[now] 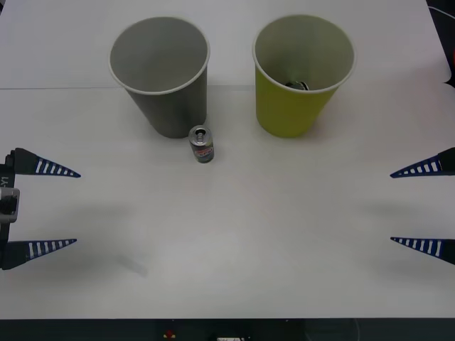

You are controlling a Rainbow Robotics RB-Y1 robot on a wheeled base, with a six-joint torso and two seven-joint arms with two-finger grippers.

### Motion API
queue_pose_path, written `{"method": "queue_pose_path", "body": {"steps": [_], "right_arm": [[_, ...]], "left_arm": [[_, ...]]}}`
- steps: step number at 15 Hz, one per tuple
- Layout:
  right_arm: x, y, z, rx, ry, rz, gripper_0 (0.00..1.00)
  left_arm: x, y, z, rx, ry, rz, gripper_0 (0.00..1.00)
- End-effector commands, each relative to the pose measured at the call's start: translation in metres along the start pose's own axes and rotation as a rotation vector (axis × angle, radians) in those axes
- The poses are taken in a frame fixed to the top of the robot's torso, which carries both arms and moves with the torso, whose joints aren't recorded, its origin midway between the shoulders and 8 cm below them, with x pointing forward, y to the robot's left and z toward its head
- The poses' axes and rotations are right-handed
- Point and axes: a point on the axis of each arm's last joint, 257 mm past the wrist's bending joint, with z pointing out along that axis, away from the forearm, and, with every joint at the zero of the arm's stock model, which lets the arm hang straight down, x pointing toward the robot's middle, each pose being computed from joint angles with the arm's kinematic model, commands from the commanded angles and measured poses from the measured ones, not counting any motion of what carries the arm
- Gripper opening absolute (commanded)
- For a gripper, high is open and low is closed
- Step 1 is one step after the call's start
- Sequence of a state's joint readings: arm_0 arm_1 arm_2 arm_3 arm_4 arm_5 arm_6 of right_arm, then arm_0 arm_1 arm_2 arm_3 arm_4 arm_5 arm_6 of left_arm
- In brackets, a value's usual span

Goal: Put the can into the green bin and the plastic bottle into the gray bin

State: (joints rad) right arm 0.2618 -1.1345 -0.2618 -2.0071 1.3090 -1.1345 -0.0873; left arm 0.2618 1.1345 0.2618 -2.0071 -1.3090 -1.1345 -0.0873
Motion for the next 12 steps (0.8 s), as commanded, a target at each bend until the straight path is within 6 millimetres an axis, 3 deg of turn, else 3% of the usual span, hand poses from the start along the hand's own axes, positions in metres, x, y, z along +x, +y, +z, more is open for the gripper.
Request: {"method": "queue_pose_path", "body": {"steps": [1, 9, 12], "right_arm": [[0.0, 0.0, 0.0, 0.0, 0.0, 0.0, 1.0], [0.0, 0.0, 0.0, 0.0, 0.0, 0.0, 1.0], [0.0, 0.0, 0.0, 0.0, 0.0, 0.0, 1.0]], "left_arm": [[0.0, 0.0, 0.0, 0.0, 0.0, 0.0, 1.0], [0.005, 0.007, -0.005, -0.024, 0.011, -0.016, 1.0], [-0.002, 0.01, 0.003, -0.043, 0.003, -0.058, 1.0]]}}
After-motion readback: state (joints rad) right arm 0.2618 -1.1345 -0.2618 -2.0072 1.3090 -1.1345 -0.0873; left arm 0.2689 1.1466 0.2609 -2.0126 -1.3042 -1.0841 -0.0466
